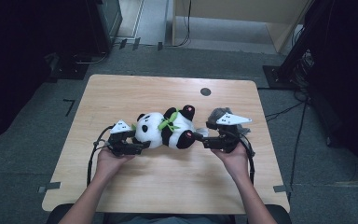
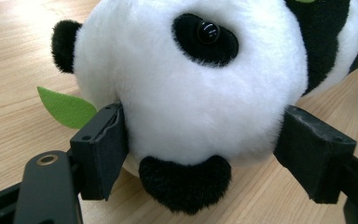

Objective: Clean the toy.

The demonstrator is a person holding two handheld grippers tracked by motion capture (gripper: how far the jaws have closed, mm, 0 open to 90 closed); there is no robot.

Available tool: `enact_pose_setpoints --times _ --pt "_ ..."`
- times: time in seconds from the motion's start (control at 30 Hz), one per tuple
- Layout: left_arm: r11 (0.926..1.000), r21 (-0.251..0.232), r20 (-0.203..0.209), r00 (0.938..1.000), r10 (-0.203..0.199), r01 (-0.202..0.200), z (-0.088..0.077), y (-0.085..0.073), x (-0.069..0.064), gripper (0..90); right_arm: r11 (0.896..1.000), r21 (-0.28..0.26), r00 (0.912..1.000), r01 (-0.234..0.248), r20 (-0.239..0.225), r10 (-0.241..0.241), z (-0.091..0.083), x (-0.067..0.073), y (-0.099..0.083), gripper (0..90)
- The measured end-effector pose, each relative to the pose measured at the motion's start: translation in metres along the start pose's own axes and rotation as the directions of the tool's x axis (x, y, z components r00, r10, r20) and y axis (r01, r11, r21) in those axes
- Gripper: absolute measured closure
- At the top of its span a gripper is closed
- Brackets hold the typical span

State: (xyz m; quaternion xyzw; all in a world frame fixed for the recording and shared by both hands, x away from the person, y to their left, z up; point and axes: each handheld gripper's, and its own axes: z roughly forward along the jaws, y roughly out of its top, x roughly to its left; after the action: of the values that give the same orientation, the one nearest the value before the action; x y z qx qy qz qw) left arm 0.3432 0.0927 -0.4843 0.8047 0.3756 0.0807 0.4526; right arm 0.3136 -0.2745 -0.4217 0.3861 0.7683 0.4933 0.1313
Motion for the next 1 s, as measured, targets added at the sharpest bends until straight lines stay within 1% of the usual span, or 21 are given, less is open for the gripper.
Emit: enact_pose_setpoints --times 0.13,0.17,0.2,0.27,0.3,0.33,0.37,0.43,0.5,0.53,0.57,0.6,0.7,0.77,0.8,0.83,0.87,0.9,0.93,0.97,1.0 --pt "1.0 0.0 0.0 1.0 -0.002 0.002 0.0 0.0 0.0 21.4 0.999 -0.021 0.9985 0.039 -0.038 -0.039 0.002 0.011 0.002 24.4" --pt "1.0 0.0 0.0 1.0 -0.003 0.003 0.0 0.0 0.0 21.5 0.999 -0.026 0.9977 0.044 -0.051 -0.045 0.002 0.013 0.003 23.3" --pt "1.0 0.001 0.001 1.0 -0.004 0.004 0.0 0.0 0.0 21.5 0.999 -0.026 0.9977 0.044 -0.051 -0.045 0.002 0.013 0.003 23.3" --pt "1.0 0.0 0.001 1.0 -0.007 0.007 0.0 0.0 0.0 21.5 0.997 -0.044 0.9944 0.057 -0.087 -0.06 0.006 0.02 0.003 20.6" --pt "1.0 0.0 0.001 1.0 -0.007 0.007 0.0 0.0 0.0 21.5 0.997 -0.044 0.9944 0.057 -0.087 -0.06 0.006 0.02 0.003 20.6" --pt "1.0 -0.001 0.002 1.0 -0.009 0.009 0.0 0.0 0.0 21.5 0.997 -0.042 0.9935 0.058 -0.096 -0.062 0.008 0.022 0.002 18.0" --pt "0.9999 -0.002 0.004 0.9999 -0.013 0.013 0.0 0.001 0.0 21.5 0.997 -0.035 0.9948 0.063 -0.078 -0.066 0.012 0.025 0.001 14.4" --pt "0.9998 -0.005 0.01 0.9997 -0.022 0.022 -0.001 0.001 0.001 21.7 0.997 -0.011 0.9945 0.081 -0.067 -0.081 0.023 0.027 -0.002 13.7" --pt "0.9997 -0.006 0.011 0.9996 -0.024 0.025 -0.001 0.001 0.001 21.7 0.997 -0.012 0.9944 0.082 -0.066 -0.083 0.026 0.027 -0.002 13.7" --pt "0.9997 -0.007 0.013 0.9996 -0.023 0.024 -0.001 0.001 0.002 21.8 0.996 -0.013 0.9941 0.085 -0.068 -0.085 0.029 0.027 -0.004 13.6" --pt "0.9996 -0.009 0.014 0.9996 -0.026 0.026 -0.001 0.001 0.002 22.6 0.996 -0.013 0.9932 0.09 -0.073 -0.09 0.038 0.025 -0.008 13.3" --pt "0.9996 -0.009 0.015 0.9995 -0.027 0.027 -0.001 0.001 0.002 23.0 0.996 -0.008 0.9934 0.094 -0.066 -0.094 0.041 0.024 -0.009 13.2" --pt "0.999 -0.017 0.021 0.9989 -0.042 0.042 -0.001 0.002 0.003 24.0 0.993 0.0 0.9925 0.118 -0.031 -0.118 0.053 0.021 -0.015 12.8" --pt "0.9992 -0.009 0.021 0.999 -0.039 0.039 -0.001 0.003 0.003 24.4 0.991 0.011 0.9908 0.136 -0.001 -0.136 0.06 0.019 -0.018 12.8" --pt "0.9992 -0.009 0.021 0.999 -0.039 0.039 -0.001 0.003 0.003 24.6 0.991 0.011 0.9908 0.136 -0.001 -0.136 0.06 0.019 -0.018 12.8" --pt "0.9993 -0.003 0.022 0.9991 -0.036 0.036 -0.001 0.006 0.003 24.9 0.987 0.03 0.9879 0.155 0.003 -0.155 0.07 0.018 -0.021 10.5" --pt "0.999 -0.004 0.028 0.9986 -0.044 0.044 -0.001 0.006 0.004 25.0 0.985 0.03 0.9855 0.169 0.001 -0.169 0.072 0.018 -0.023 7.8" --pt "0.999 -0.004 0.028 0.9986 -0.044 0.044 -0.001 0.006 0.004 25.3 0.985 0.03 0.9855 0.169 0.001 -0.169 0.072 0.018 -0.023 7.8" --pt "0.9985 -0.007 0.032 0.9981 -0.053 0.053 0.0 0.006 0.005 25.3 0.982 0.029 0.9824 0.187 -0.009 -0.187 0.074 0.018 -0.024 5.4" --pt "0.9978 -0.007 0.037 0.9971 -0.066 0.066 0.0 0.007 0.006 25.6 0.973 0.032 0.9729 0.228 0.033 -0.229 0.078 0.022 -0.026 6.5" --pt "0.9978 -0.007 0.037 0.9971 -0.066 0.066 0.0 0.007 0.006 25.7 0.973 0.032 0.9729 0.228 0.033 -0.229 0.078 0.022 -0.026 6.5"
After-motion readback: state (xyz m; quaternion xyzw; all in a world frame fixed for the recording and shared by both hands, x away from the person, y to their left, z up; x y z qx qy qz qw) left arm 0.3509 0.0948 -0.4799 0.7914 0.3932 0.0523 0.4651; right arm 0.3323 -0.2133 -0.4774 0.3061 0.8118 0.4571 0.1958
